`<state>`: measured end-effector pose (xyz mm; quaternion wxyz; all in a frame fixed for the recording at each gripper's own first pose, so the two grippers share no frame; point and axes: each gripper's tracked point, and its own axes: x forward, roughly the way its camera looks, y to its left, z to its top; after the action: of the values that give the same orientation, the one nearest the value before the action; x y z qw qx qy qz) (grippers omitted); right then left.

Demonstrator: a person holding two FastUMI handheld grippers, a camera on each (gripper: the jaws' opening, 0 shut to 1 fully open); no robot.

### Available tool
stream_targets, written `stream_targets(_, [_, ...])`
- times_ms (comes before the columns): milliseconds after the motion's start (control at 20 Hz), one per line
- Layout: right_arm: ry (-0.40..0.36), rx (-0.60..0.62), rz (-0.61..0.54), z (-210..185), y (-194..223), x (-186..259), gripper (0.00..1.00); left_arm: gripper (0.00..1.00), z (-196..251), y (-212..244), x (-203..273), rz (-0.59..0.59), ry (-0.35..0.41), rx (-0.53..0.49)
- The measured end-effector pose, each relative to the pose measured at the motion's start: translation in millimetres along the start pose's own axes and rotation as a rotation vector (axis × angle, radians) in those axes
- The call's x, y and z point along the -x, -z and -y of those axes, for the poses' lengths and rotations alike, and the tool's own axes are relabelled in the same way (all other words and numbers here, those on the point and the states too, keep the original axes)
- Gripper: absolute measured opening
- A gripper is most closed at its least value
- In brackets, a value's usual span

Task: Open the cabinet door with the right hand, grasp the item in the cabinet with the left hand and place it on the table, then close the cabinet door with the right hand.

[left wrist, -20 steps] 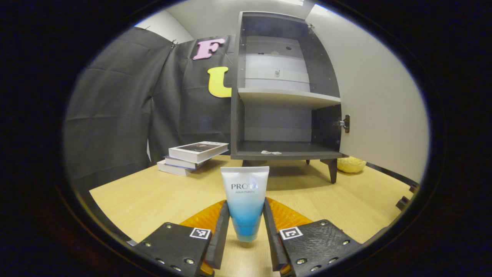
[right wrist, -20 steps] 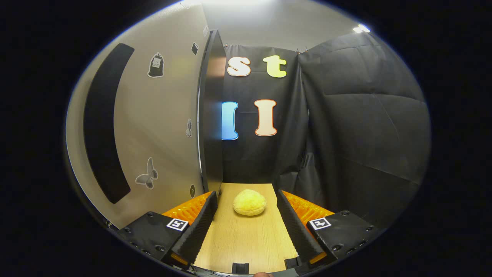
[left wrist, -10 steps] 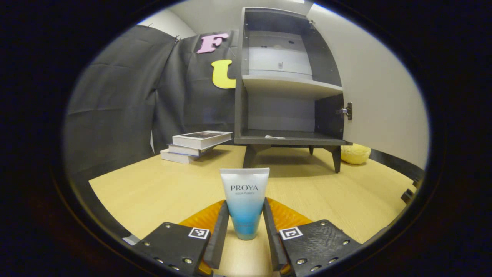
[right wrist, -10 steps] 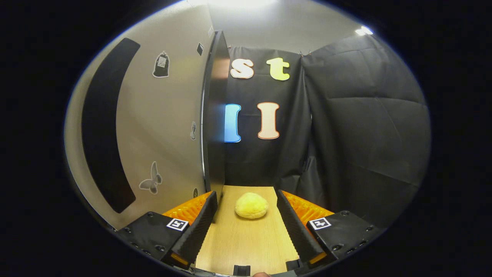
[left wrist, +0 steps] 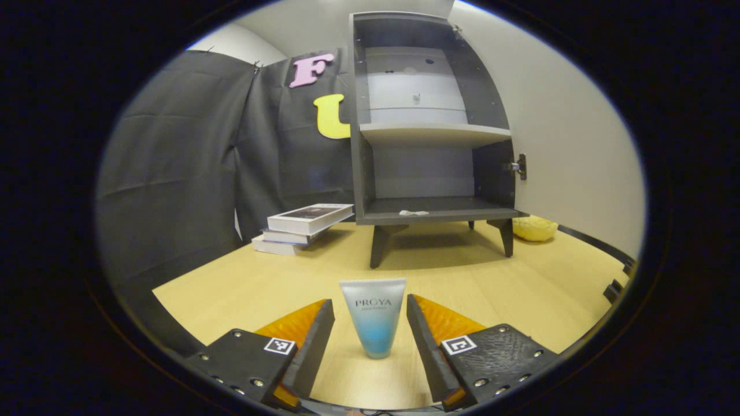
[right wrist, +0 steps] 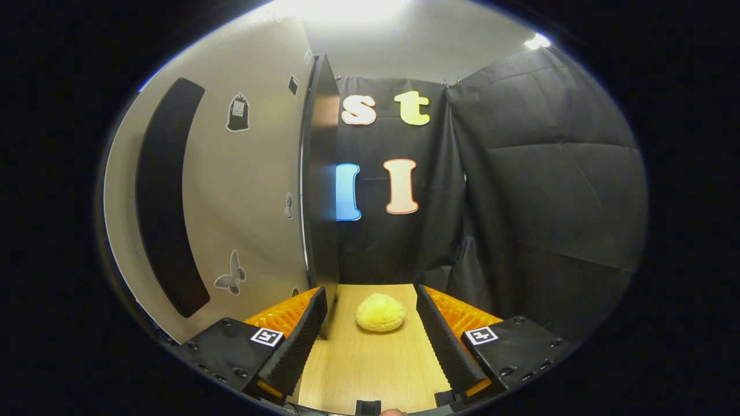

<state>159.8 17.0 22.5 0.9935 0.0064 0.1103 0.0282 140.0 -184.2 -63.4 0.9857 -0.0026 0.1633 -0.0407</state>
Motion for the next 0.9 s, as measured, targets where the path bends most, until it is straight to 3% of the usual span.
stream_targets(150, [0.004,0.005,0.024,3.4,-4.5,4.7,0.98,0.78,3.2,-12.0,-0.1,0.028,0.005,0.005])
stream_targets(300, [-0.009,-0.004,0.045,-2.6,-13.4,9.6,0.98,0.75,0.2,-28.1,-1.8,0.063,-0.011,0.006])
stream_targets(550, [0.015,-0.018,0.075,-10.3,-33.4,30.2,0.98,0.77,3.7,-51.6,-2.1,0.119,-0.021,0.069])
stream_targets(650, [0.04,-0.021,0.088,-12.1,-42.7,40.7,0.98,0.75,1.3,-62.1,-5.1,0.149,-0.013,0.066])
stream_targets(700, [0.064,-0.023,0.1,-11.6,-47.6,46.4,0.93,0.76,0.0,-66.7,-7.1,0.163,-0.005,0.059])
stream_targets(750, [0.079,-0.025,0.105,-13.9,-50.3,52.0,0.98,0.75,-1.9,-71.2,-8.3,0.179,0.001,0.051])
stream_targets(900, [0.127,-0.03,0.114,-20.0,-56.3,68.1,0.98,0.75,-7.2,-79.6,-12.4,0.213,0.014,0.032])
